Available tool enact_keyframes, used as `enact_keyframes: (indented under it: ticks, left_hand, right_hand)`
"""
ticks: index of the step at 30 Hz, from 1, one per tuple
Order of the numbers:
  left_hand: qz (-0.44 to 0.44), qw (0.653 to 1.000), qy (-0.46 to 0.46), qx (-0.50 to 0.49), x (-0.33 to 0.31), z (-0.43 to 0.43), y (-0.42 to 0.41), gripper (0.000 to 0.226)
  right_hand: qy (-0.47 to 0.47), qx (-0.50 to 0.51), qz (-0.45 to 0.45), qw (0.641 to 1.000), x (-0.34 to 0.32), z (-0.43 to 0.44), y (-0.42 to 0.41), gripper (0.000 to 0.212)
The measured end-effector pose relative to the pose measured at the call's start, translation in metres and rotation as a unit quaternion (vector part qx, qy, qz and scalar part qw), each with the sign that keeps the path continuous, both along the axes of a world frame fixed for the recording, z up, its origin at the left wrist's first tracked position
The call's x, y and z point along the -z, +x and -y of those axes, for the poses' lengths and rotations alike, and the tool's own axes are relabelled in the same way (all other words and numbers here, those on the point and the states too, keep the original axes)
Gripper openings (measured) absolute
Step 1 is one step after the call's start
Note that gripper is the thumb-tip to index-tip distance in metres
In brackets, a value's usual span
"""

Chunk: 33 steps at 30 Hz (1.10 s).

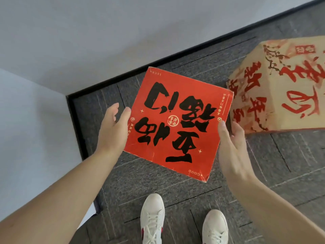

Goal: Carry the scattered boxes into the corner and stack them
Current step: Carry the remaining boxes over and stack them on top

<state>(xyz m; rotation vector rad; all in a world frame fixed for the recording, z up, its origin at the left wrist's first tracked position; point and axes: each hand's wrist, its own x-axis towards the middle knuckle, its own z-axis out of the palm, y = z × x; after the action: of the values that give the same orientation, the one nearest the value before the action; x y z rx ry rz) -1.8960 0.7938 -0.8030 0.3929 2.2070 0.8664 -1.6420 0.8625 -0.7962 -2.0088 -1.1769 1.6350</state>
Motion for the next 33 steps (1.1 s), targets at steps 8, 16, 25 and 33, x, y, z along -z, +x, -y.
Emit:
enact_keyframes:
  ticks: [8, 16, 25, 33]
  left_hand:
    - [0.002, 0.997, -0.067, 0.045, 0.022, 0.032, 0.018, 0.025]
    - [-0.053, 0.997, 0.010, 0.058, -0.136, 0.008, 0.028, 0.017]
    - [-0.130, 0.976, 0.172, 0.035, -0.442, -0.047, 0.028, 0.028]
    - [-0.189, 0.927, 0.324, -0.019, -0.721, -0.033, 0.052, 0.021]
  right_hand:
    - [-0.100, 0.027, -0.008, 0.995, 0.025, 0.014, -0.004, 0.071]
    - [-0.054, 0.011, -0.021, 0.998, -0.136, -0.042, 0.011, 0.067]
    - [0.103, -0.010, -0.087, 0.991, -0.447, -0.099, 0.005, 0.041]
    - [0.275, -0.069, -0.190, 0.940, -0.716, -0.098, 0.031, 0.043]
